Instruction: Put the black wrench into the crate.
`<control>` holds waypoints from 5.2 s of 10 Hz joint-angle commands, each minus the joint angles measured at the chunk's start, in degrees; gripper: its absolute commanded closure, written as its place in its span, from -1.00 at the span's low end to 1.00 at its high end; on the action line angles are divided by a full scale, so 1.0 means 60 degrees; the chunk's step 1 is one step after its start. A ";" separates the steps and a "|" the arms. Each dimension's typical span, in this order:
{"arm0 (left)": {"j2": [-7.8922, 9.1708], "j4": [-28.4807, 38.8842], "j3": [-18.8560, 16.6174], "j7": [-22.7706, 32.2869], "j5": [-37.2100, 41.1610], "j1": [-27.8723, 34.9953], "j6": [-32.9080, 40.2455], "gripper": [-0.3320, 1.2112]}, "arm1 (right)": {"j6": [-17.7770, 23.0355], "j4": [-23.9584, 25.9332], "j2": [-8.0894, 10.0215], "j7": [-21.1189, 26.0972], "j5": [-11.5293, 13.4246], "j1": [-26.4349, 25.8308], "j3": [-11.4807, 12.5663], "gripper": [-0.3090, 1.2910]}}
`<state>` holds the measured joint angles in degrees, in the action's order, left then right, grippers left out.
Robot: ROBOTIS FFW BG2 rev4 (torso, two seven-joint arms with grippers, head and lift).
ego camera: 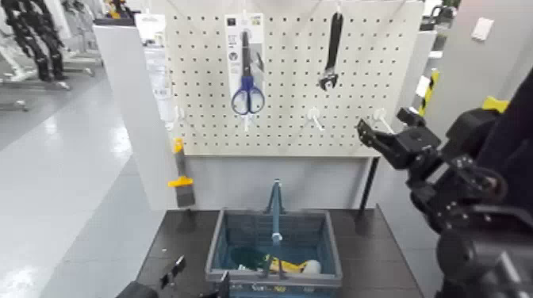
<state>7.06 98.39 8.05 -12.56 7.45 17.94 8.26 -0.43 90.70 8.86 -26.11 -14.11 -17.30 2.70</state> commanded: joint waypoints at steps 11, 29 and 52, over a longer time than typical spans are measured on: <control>0.0010 -0.0198 0.0182 -0.0075 0.0062 -0.0295 0.0073 -0.29 | 0.0540 -0.3339 -0.0291 -0.2313 -0.1208 -0.3606 -0.0890 -0.42; 0.0040 -0.0213 0.0241 -0.0105 0.0047 -0.0353 0.0132 -0.29 | -0.0222 -0.3969 -0.0305 -0.3383 -0.1135 -0.4427 -0.1198 0.76; 0.0186 -0.0213 0.0255 -0.0061 0.0091 -0.0280 0.0161 -0.29 | -0.2434 -0.0585 -0.0979 -0.2738 -0.1750 0.1198 -0.0993 0.76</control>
<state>8.10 97.12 9.56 -12.91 7.97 16.26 9.22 -15.01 88.10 2.99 -42.54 -24.65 -10.52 -3.29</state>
